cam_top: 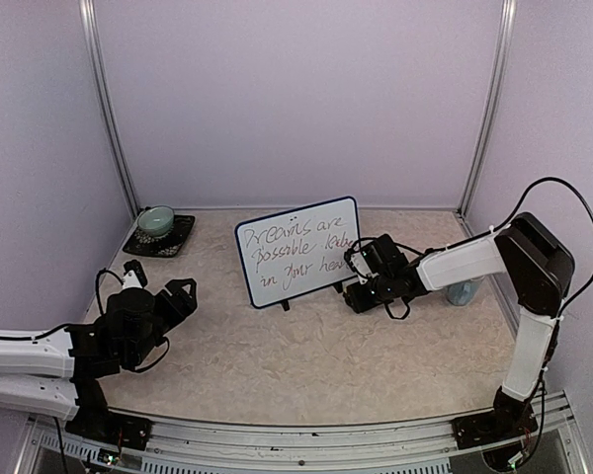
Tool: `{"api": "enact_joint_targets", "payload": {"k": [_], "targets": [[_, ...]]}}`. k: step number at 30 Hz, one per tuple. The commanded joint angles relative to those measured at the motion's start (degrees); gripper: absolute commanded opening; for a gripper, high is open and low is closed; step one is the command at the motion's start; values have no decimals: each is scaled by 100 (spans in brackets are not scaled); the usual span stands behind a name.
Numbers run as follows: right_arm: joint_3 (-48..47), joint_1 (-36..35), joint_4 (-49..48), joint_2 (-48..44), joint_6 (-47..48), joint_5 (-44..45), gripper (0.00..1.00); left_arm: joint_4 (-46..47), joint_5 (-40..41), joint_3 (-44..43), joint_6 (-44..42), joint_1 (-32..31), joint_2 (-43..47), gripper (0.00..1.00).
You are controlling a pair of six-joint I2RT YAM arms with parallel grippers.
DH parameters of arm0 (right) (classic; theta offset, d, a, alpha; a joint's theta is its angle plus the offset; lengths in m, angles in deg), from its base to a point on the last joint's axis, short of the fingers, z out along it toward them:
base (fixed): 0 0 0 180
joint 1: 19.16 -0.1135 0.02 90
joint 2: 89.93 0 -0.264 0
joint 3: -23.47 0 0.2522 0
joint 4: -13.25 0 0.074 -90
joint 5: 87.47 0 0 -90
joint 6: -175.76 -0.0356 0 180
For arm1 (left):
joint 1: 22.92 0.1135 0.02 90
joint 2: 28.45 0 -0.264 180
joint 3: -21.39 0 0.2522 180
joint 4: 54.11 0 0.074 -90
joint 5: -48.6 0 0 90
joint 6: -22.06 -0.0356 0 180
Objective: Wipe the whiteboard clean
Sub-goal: Pick up the whiteboard eraser from the center of the board, then move the whiteboard to the center of the board.
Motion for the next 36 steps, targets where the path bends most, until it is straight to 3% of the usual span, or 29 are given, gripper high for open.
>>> {"api": "enact_joint_targets", "payload": {"k": [1,6,14,18,20,23,25,31,36], "targets": [[3,45,77,-146,-67,-34,39,172,-44,53,-8,39,-33,84],[-9,48,90,-188,-98,-105,29,170,-65,52,-17,46,-50,84],[41,37,-9,-620,99,-411,25,221,-566,-190,-748,445,83,88],[24,-65,-166,-959,237,-559,24,496,-2269,-621,-1574,1710,-69,98],[-93,-137,-232,-1016,284,-572,24,810,-3694,-831,-1787,2507,-417,99],[-424,-228,-249,-953,310,-511,24,1216,-5186,-1236,-2044,3274,-1122,99],[-688,-267,-222,-858,308,-476,23,1575,-5959,-1520,-2164,3495,-1590,99],[-1297,-511,-245,-632,392,-432,22,3081,-7199,-2168,-2096,3497,-2828,99],[-1538,-693,-461,-536,448,-575,20,4155,-7913,-2651,-1963,3501,-3780,89]]}}
